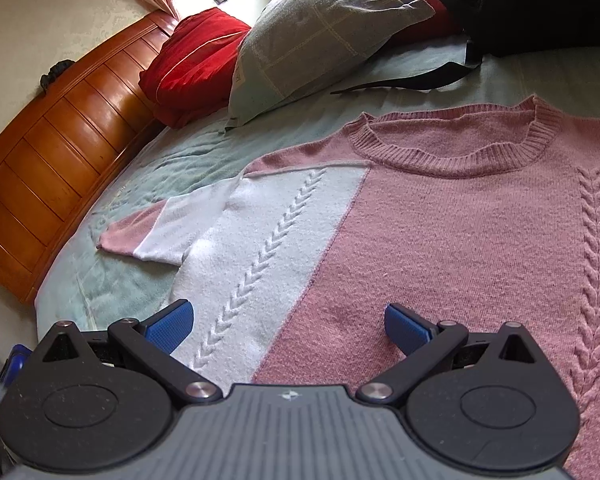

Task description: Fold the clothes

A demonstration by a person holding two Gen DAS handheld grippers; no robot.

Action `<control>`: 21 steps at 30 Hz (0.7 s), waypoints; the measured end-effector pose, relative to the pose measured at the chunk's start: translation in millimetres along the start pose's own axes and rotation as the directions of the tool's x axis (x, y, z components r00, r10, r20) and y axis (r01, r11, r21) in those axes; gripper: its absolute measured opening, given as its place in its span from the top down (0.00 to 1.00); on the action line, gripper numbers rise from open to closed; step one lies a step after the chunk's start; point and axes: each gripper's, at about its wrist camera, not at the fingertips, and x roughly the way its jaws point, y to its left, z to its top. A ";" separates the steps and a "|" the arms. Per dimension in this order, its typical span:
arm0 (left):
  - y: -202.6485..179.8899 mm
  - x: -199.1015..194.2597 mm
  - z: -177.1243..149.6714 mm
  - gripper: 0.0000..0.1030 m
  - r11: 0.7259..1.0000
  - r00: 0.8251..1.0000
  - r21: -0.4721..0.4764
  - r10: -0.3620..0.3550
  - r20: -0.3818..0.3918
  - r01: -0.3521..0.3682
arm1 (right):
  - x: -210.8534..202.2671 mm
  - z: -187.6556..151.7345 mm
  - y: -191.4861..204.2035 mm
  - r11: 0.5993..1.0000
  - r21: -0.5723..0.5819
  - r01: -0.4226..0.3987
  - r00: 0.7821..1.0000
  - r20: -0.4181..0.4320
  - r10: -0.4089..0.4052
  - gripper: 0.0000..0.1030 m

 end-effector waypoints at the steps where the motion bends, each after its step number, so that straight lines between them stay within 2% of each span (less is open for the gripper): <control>1: -1.4 -4.6 -8.6 0.01 1.000 1.000 0.011 0.008 0.003 -0.008 | 0.4 0.0 -0.3 1.000 0.001 0.001 1.000 0.000 -0.001 0.00; 8: -7.4 -38.1 -56.9 0.01 0.989 0.994 0.102 0.106 0.002 -0.106 | 1.8 0.0 2.8 1.000 0.001 0.001 1.000 0.004 -0.001 0.00; 11: -13.8 -46.1 -68.5 0.01 0.987 0.995 0.129 0.095 0.019 -0.097 | 3.8 -1.1 5.9 1.000 -0.003 -0.005 1.000 0.001 0.005 0.00; 12: -14.4 -45.3 -71.5 0.01 0.988 0.997 0.133 0.076 0.013 -0.077 | 4.5 -1.7 8.0 1.000 -0.012 0.003 1.000 0.000 -0.003 0.00; 15: -11.8 -39.9 -82.3 0.01 0.991 0.996 0.109 0.083 -0.035 -0.079 | 5.3 -3.7 14.4 0.999 -0.043 0.021 1.000 -0.001 -0.021 0.00; 17: -9.9 -45.9 -87.0 0.01 0.985 0.993 0.130 0.114 -0.036 -0.109 | 5.5 -4.5 16.3 0.999 -0.051 0.015 1.000 -0.005 -0.015 0.00; 21: -6.9 -58.6 -77.0 0.01 0.983 0.987 0.094 0.161 -0.010 -0.159 | 7.9 -5.9 17.2 0.998 -0.059 0.014 1.000 -0.015 -0.015 0.00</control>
